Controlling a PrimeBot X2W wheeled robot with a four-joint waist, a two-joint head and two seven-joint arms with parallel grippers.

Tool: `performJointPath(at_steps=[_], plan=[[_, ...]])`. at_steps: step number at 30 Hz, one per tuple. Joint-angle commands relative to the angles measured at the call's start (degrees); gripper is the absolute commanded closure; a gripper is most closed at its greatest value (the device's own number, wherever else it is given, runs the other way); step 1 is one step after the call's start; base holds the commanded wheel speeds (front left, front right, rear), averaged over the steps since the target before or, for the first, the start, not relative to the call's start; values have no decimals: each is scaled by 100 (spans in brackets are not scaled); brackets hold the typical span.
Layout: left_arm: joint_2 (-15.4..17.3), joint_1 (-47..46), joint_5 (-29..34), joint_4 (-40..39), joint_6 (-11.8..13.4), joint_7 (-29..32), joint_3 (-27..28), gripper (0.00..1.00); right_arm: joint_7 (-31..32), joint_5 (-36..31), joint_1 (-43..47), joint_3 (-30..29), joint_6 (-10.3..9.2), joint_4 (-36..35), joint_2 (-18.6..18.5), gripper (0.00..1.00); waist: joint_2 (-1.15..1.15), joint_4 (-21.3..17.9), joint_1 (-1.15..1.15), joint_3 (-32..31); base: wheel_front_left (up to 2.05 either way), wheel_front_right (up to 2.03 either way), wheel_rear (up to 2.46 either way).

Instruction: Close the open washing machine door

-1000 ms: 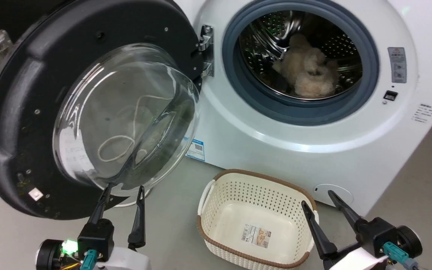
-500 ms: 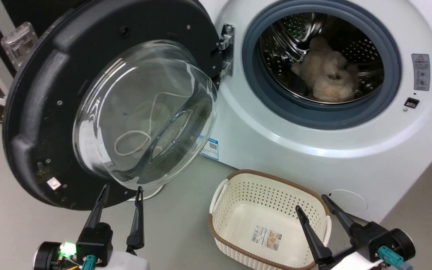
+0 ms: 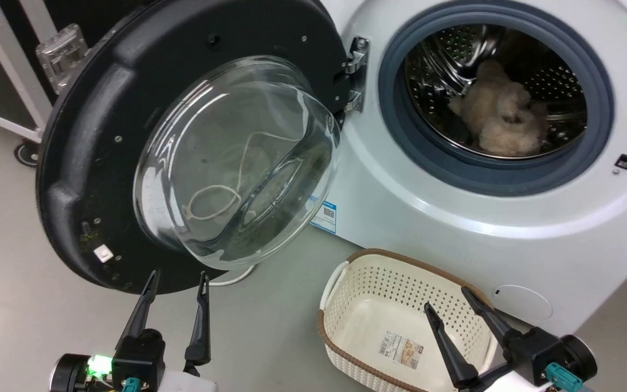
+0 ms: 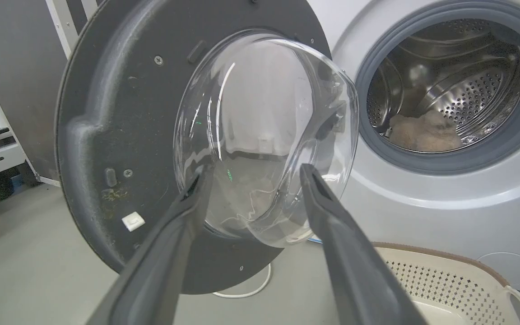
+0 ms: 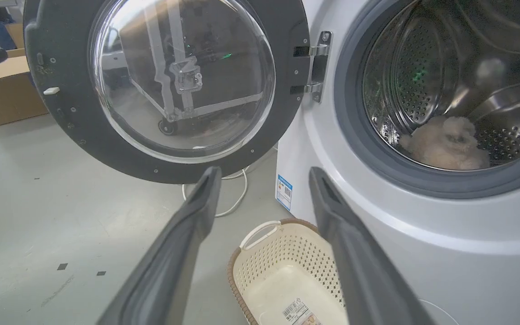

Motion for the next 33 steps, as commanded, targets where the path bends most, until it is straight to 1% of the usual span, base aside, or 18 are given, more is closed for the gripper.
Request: performJointPath(at_steps=[1, 6, 7, 8, 13, 17, 19, 21, 25, 28, 30, 33], plan=[[29, 67, -18, -19, 28, -66, -26, 0, -61, 53, -2, 34, 4, 31, -39, 0, 0, 42, 0, -2, 0, 0, 0], [52, 83, -17, -33, 59, -125, -64, 0, -121, 81, 24, 85, 4, 61, -44, 0, 0, 161, 0, -5, 0, 0, 0], [41, 89, -63, -21, 54, -137, -53, 31, -133, 87, 29, 93, 4, 65, -44, 0, 0, 186, 0, -5, 0, 0, 0], [30, 92, -114, -13, 41, -149, -40, 100, -145, 93, 35, 99, 4, 70, -44, 0, 0, 209, 0, -5, 0, 0, 0], [-15, 7, -339, -196, -7, -209, 143, 100, -205, 107, 84, 108, 4, 77, -37, 0, 0, 338, 0, 4, 0, 0, 0], [-27, -225, -711, -572, -133, -257, 596, 100, -253, 100, 175, 66, 4, 55, -28, 0, 0, 437, 0, 34, 0, 0, 0], [49, -432, -909, -724, -257, -281, 889, 100, -277, 82, 225, 20, 4, 28, -26, 0, 0, 477, 0, 78, 0, 0, 0], [162, -680, -1216, -779, -402, -305, 1290, 100, -300, 58, 235, 25, 4, -2, -38, 0, 0, 438, 0, 187, 0, 0, 0], [461, -1276, -2009, -547, -674, -322, 2061, 100, -326, 41, 148, 83, 5, -41, -140, 0, 0, 266, 0, 433, 0, 0, 0], [737, -1830, -2803, -112, -797, -9, 2587, 100, -326, 57, 64, 110, 5, -51, -225, 0, 0, 107, 0, 591, 0, 0, 0], [932, -2180, -3314, 267, -848, 385, 2832, 100, -326, 76, 20, 119, 5, -47, -273, 0, 0, 17, 0, 666, 0, 0, 0], [1156, -2702, -4162, 968, -802, 1091, 3223, 100, -326, 103, -34, 146, 5, -32, -328, 0, 0, -105, 0, 745, 0, 0, 0]])
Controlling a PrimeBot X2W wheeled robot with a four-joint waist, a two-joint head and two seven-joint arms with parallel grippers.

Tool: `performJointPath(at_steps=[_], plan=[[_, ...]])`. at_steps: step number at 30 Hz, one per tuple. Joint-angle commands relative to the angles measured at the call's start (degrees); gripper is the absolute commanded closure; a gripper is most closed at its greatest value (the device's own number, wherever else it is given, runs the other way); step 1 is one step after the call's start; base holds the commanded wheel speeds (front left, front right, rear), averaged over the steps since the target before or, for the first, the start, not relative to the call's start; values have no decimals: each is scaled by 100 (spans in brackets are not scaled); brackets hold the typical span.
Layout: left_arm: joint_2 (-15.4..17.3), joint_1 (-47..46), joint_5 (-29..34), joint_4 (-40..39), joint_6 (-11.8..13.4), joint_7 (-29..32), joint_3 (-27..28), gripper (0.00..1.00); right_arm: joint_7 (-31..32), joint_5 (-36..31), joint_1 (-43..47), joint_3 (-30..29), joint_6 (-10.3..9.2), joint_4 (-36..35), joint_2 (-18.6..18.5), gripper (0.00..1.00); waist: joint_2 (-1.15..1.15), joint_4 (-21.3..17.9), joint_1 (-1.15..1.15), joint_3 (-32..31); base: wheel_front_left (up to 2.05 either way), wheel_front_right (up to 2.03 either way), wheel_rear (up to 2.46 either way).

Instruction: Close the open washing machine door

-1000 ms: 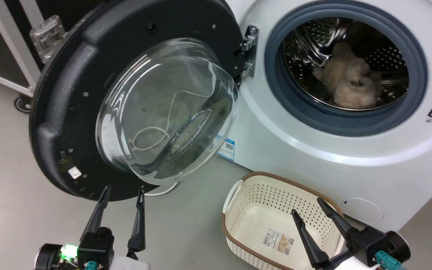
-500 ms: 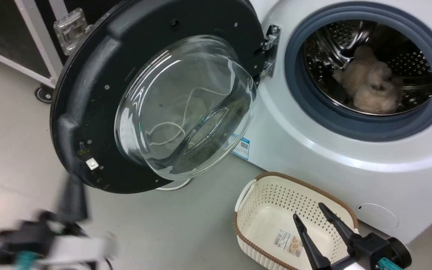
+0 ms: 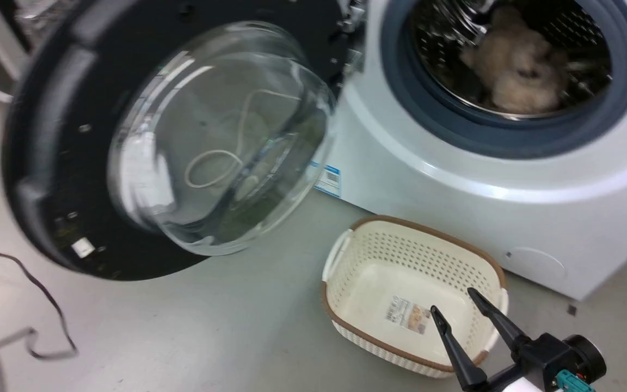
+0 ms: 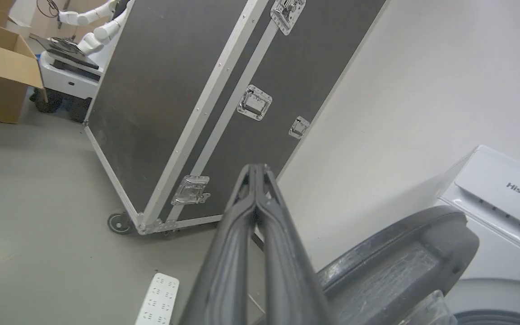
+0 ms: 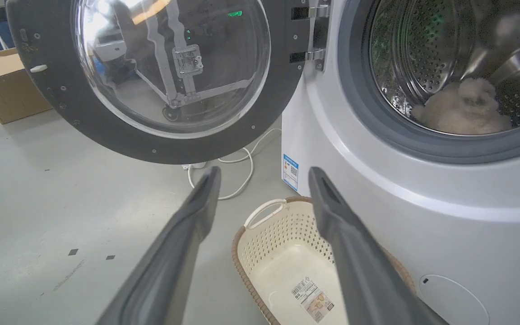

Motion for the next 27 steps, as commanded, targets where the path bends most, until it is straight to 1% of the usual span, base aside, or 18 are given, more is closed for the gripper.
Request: performJointPath(at_steps=[1, 3, 5, 7, 9, 11, 14, 17, 23, 24, 27], plan=[[138, -241, -311, 336, 43, 287, 178, 100, -25, 40, -96, 25, 5, 5, -48, 0, 0, -151, -1, 104, 0, 0, 0], [284, -468, -722, 811, 115, 754, 347, 100, -25, 58, -124, 44, 5, 26, -73, 0, 0, -218, -1, 125, 0, 0, 0], [303, -712, -1297, 1310, 290, 1307, 590, 100, -25, 74, -147, 50, 5, 42, -90, 0, 0, -271, -1, 138, 0, 0, 0], [356, -874, -1741, 1685, 436, 1774, 793, 100, -25, 86, -168, 66, 5, 54, -107, 0, 0, -318, -1, 151, 0, 0, 0], [341, -965, -2174, 1977, 538, 2294, 925, 100, -25, 95, -181, 75, 5, 69, -119, 0, 0, -351, -1, 153, 0, 0, 0], [326, -976, -2521, 2173, 585, 2768, 1009, 100, -25, 100, -186, 82, 5, 85, -120, 0, 0, -380, -1, 146, 0, 0, 0], [326, -818, -2756, 2258, 484, 3248, 999, 100, -25, 108, -188, 101, 5, 115, -116, 0, 0, -420, -1, 123, 0, 0, 0], [205, -662, -3070, 2223, 303, 3686, 1015, 100, -25, 116, -168, 89, 5, 147, -100, 0, 0, -427, -1, 71, 0, 0, 0], [-24, -193, -3366, 1987, 125, 4300, 948, 100, -25, 116, -100, 43, 5, 211, -60, 0, 0, -415, -1, -110, 0, 0, 0], [-190, 54, -3467, 1777, 84, 4539, 884, 100, -25, 105, -75, -11, 5, 224, -24, 0, 0, -405, -1, -214, 0, 0, 0], [-403, 360, -3551, 1488, 51, 4814, 762, 100, -25, 87, -42, -83, 5, 236, 24, 0, 0, -402, -1, -311, 0, 0, 0]])
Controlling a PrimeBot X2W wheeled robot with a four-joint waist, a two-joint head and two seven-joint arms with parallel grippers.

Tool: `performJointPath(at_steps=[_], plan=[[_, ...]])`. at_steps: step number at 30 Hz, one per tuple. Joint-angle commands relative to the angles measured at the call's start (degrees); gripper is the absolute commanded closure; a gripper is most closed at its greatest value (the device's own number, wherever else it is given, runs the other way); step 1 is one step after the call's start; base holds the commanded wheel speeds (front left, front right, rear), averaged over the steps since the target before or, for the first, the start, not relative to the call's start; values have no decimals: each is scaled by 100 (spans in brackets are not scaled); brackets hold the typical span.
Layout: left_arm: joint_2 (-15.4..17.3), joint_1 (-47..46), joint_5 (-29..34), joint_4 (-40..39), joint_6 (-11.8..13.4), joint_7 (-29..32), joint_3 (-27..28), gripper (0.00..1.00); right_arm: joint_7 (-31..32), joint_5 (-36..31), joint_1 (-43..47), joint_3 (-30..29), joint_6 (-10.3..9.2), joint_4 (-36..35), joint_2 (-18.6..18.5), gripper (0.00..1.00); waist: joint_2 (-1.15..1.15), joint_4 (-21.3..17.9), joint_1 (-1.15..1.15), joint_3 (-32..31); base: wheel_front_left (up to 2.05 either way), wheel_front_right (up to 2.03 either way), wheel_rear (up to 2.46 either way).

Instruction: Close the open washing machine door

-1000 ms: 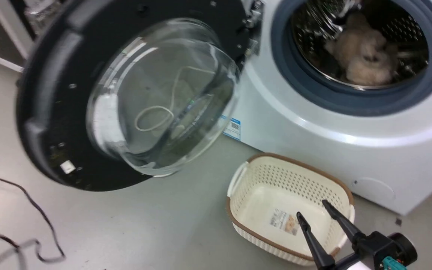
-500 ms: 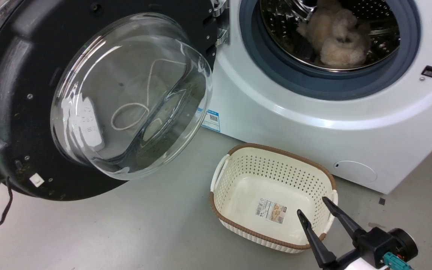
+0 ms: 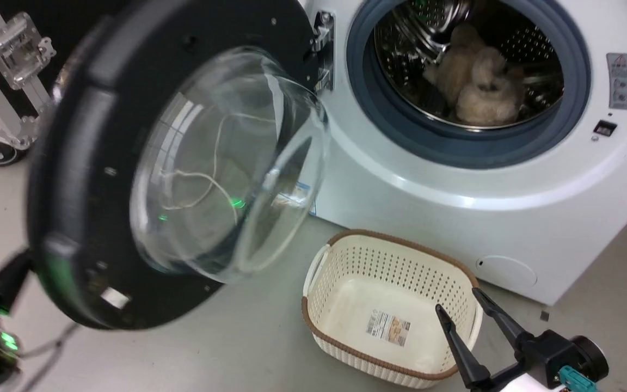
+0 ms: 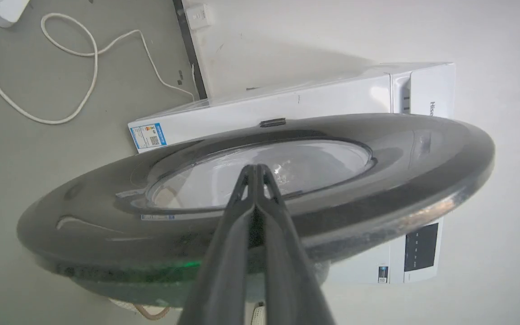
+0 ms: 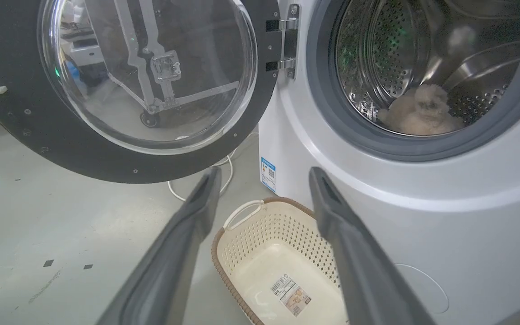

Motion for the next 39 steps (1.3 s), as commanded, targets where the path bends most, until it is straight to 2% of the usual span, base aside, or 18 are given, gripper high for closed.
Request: performJointPath(at_steps=[1, 7, 11, 16, 18, 23, 27, 28, 34, 39], plan=[[-210, 280, -63, -184, -51, 188, -121, 100, -25, 1, 62, -60, 5, 20, 43, 0, 0, 0, 1, -86, 0, 0, 0], [-791, 967, -248, -942, -67, 713, -460, 100, -25, -58, 103, -253, 5, 23, 131, 0, 0, -85, 1, -226, 0, 0, 0], [-1157, 1400, -355, -1453, 12, 941, -831, 100, -25, -117, 121, -433, 5, 3, 169, 0, 0, -222, 1, -245, 0, 0, 0], [-1326, 1879, -569, -1969, 203, 947, -1632, 100, -25, -205, 58, -555, 5, 28, 162, 0, 0, -574, 1, -147, 0, 0, 0], [-1335, 2007, -833, -2089, 258, 823, -2039, 100, -25, -219, 5, -581, 5, 37, 159, 0, 0, -771, 1, -73, 0, 0, 0], [-1338, 2091, -1457, -2234, 229, 99, -3131, 100, -24, -232, -102, -632, 5, 72, 166, 0, 0, -1359, 1, 187, 0, 0, 0], [-1339, 1759, -1812, -2095, 140, -647, -3843, 100, -24, -218, -232, -634, 5, 98, 162, 0, 0, -1924, 1, 473, 0, 0, 0], [-1339, 1314, -1962, -1853, 38, -1162, -4255, 100, -24, -195, -351, -655, 5, 112, 160, 0, 0, -2363, 1, 683, 0, 0, 0], [-1339, 254, -2258, -1159, -168, -2177, -4803, 100, -24, -143, -549, -640, 5, 127, 253, 0, 0, -3224, 1, 1061, 0, 0, 0], [-1339, -681, -2561, -478, -307, -2995, -4860, 100, -25, -86, -688, -608, 5, 157, 367, 0, 0, -3864, 1, 1336, 0, 0, 0]])
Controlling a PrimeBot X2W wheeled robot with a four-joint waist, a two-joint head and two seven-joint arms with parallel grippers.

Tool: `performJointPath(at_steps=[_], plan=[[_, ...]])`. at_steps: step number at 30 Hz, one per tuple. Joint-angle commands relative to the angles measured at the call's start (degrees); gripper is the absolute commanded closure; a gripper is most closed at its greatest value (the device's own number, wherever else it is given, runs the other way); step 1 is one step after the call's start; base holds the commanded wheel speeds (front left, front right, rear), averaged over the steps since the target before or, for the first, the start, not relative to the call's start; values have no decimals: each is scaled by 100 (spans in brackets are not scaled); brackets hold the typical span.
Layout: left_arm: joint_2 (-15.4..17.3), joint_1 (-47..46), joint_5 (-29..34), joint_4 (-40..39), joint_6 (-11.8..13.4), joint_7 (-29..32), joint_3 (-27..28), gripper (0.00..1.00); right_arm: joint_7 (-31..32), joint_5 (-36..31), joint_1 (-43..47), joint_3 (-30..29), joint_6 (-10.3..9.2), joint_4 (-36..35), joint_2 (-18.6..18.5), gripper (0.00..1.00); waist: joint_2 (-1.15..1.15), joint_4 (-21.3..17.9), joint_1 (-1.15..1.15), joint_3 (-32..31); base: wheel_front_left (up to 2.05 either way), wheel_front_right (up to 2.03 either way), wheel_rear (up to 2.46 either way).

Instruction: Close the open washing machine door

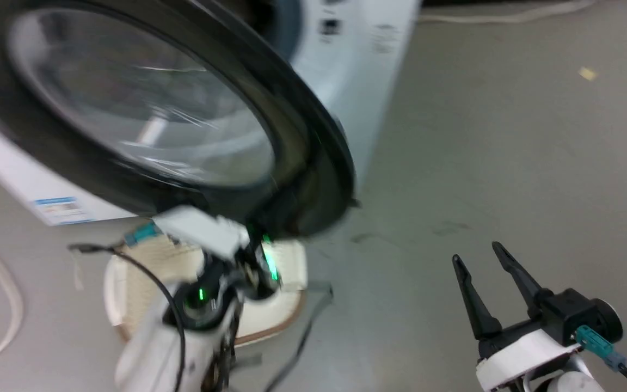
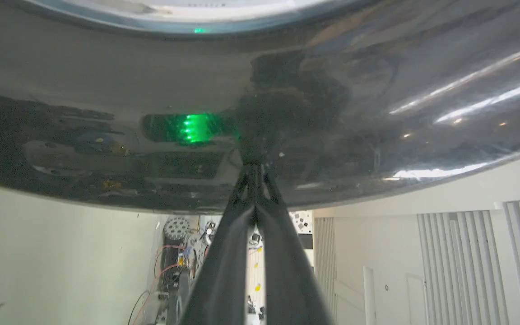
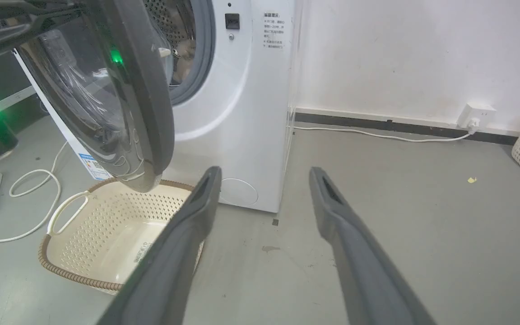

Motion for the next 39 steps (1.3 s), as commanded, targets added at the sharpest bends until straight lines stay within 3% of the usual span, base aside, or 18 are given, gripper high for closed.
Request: performJointPath(at_steps=[1, 6, 10, 14, 19, 20, 21, 22, 23, 27, 34, 36, 39], plan=[[2, -307, -53, 175, -61, -198, 40, 100, -25, 62, -98, 18, 5, 21, 59, 0, -1, -648, -1, 433, 0, 0, 0], [2, -1215, -57, 1025, -164, -828, 236, 100, -25, 108, -156, 35, 5, 50, 148, 0, -1, -1013, -1, 593, 0, 0, 0], [2, -1693, -99, 1602, -222, -1022, 305, 100, -25, 109, -148, 13, 5, 63, 181, 0, -1, -1074, -1, 603, 0, 0, 0], [2, -1812, -103, 1856, -246, -993, 257, 100, -25, 89, -128, -52, 5, 62, 190, 0, -1, -976, -1, 538, 0, 0, 0], [3, -1498, 42, 1576, -253, -947, 198, 100, -25, 48, -64, -92, 5, -16, 140, 0, -1, -621, -1, 310, 0, 0, 0], [8, -1361, 114, 1443, -254, -939, 186, 89, -25, 40, -44, -98, 5, -38, 123, 0, -1, -535, -1, 250, 0, 0, 0], [51, -1017, 341, 1108, -254, -940, 120, 8, -25, 29, 15, -122, 5, -89, 81, 0, -1, -331, -1, 109, 0, 0, 0], [51, -1017, 341, 1108, -254, -940, 120, 8, -25, 29, 15, -122, 5, -89, 81, 0, -1, -331, -1, 109, 0, 0, 0], [151, -618, 643, 703, -255, -996, 19, 0, -25, 29, 89, -143, 5, -143, 24, 0, -1, -111, -1, -44, 0, 0, 0], [447, 10, 1290, 2, -255, -1273, -186, 0, -25, 21, 222, -182, 5, -222, -53, 0, -1, 228, -1, -261, 0, 0, 0], [1535, 1161, 3535, -821, -255, -2932, -693, 0, -25, 11, 545, -269, 5, -379, -166, 0, -1, 967, -1, -698, 0, 0, 0], [1707, 1393, 4301, -775, -255, -3075, -552, 0, -25, 1, 635, -275, 5, -404, -184, 0, -1, 1141, -1, -809, 0, 0, 0], [1533, 1749, 5716, -1042, -102, -3092, 190, 0, -25, -15, 768, -294, 5, -433, -195, 0, -1, 1378, -1, -963, 0, 0, 0]])
